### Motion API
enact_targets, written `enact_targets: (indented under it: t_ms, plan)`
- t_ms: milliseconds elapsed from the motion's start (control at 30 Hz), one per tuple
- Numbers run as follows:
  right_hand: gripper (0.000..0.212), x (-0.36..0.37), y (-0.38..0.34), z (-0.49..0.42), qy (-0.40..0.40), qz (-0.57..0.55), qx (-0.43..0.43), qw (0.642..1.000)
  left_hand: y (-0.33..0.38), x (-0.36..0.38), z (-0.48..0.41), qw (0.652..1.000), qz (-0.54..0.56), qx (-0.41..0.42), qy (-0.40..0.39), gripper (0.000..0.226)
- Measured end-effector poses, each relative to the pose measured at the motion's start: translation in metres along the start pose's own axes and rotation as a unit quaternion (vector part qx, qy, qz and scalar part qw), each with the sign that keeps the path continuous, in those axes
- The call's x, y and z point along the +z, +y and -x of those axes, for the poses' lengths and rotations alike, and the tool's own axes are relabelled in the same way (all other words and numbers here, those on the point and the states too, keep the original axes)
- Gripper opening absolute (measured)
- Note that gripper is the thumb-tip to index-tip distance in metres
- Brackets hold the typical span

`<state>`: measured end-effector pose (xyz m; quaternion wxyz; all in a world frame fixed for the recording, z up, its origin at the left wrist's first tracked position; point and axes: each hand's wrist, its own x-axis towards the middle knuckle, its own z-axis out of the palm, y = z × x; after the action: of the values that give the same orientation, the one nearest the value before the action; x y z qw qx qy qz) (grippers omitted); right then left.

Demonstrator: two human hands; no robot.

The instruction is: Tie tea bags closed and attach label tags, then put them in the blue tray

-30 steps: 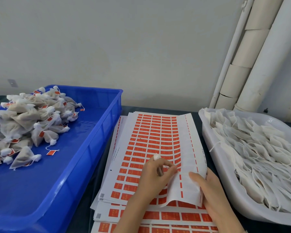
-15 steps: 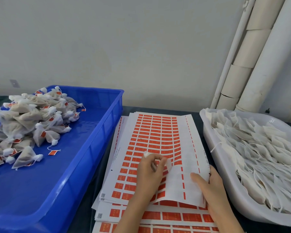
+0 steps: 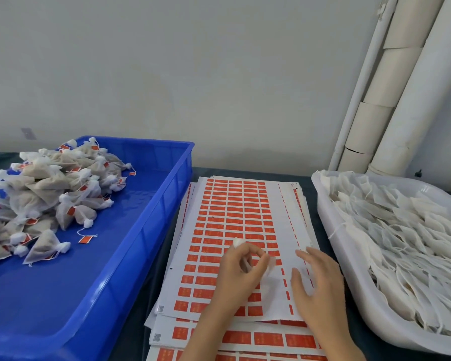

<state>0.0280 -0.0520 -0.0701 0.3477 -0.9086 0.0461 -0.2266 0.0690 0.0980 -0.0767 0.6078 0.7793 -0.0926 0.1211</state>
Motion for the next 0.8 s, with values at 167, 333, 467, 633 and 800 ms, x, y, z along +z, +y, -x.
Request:
enact_targets:
  t_ms: [167,333,467,633,800]
  plan:
    - [0.02,0.0,-0.007,0.0,-0.053,-0.112,0.02,0.992,0.003,0.002,0.004,0.997,0.012,0.03,-0.073,0.008]
    - [0.013,0.001,-0.001,-0.002,-0.086,-0.184,0.058,0.977,0.004,0.001,0.004,0.996,0.017,0.03,-0.088,0.006]
    - [0.03,0.0,-0.003,-0.004,-0.122,-0.233,0.062,0.963,0.005,0.0,0.004,0.995,0.041,0.029,-0.092,0.006]
    - [0.013,-0.007,-0.004,-0.004,-0.089,-0.251,0.095,0.959,0.008,-0.001,0.004,0.992,0.065,0.024,-0.107,0.014]
    - [0.023,-0.017,-0.01,-0.004,-0.063,-0.328,0.136,0.933,0.016,-0.008,0.007,0.986,0.117,-0.003,-0.12,0.031]
